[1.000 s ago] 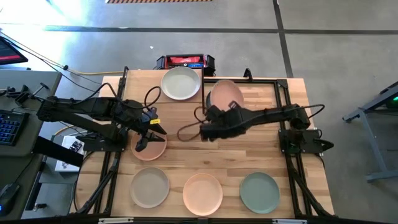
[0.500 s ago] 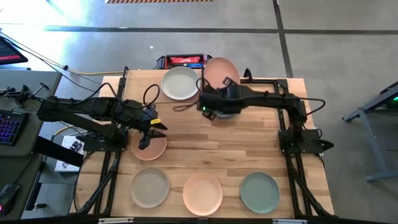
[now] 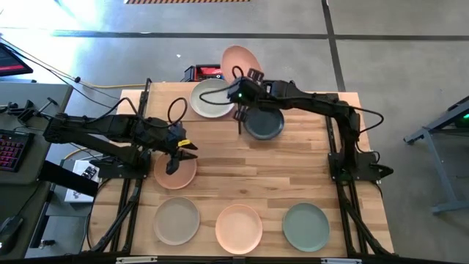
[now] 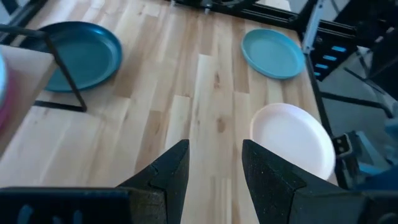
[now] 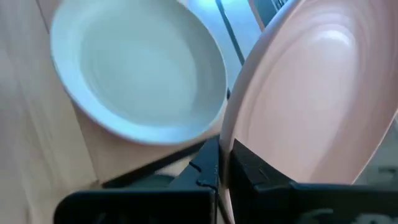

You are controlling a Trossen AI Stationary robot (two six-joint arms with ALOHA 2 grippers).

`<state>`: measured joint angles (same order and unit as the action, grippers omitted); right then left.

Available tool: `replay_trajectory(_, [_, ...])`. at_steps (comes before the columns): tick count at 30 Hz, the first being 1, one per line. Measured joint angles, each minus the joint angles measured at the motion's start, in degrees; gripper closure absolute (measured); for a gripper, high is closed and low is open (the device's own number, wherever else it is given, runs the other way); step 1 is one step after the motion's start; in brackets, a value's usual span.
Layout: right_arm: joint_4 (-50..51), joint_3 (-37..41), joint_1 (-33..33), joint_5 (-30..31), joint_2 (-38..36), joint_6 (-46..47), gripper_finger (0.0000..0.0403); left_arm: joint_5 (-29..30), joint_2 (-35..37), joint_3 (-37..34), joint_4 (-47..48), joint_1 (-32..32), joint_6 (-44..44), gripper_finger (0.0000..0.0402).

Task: Place and stack plates onto a shelf
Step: Stack the top light orange plate on top of the gray plate on the shelf

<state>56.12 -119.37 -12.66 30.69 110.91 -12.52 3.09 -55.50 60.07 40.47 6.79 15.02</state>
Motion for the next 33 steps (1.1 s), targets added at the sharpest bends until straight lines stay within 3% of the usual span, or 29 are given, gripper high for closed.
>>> replay_trajectory(9, [-7.7,0.0,-4.7,-8.5,0.0,-10.6,0.0403,2.3,0.0,0.0,0.0,0.0,5.5,0.0266])
replay_trajectory(22, [-14.0,0.0,-6.8,-29.5,0.0,-25.5,0.0403,11.2,0.0,0.0,4.0,0.0,16.1,0.0266])
replay_trajectory(29, [-13.5,0.2,-6.7,-35.5,0.0,-32.5,0.0403,11.2,0.0,0.0,4.4,0.0,17.6,0.0266])
replay_trajectory(33, [-12.0,0.2,-6.3,-35.4,1.0,-34.5,0.0403,11.2,0.0,0.0,4.3,0.0,17.9,0.0266])
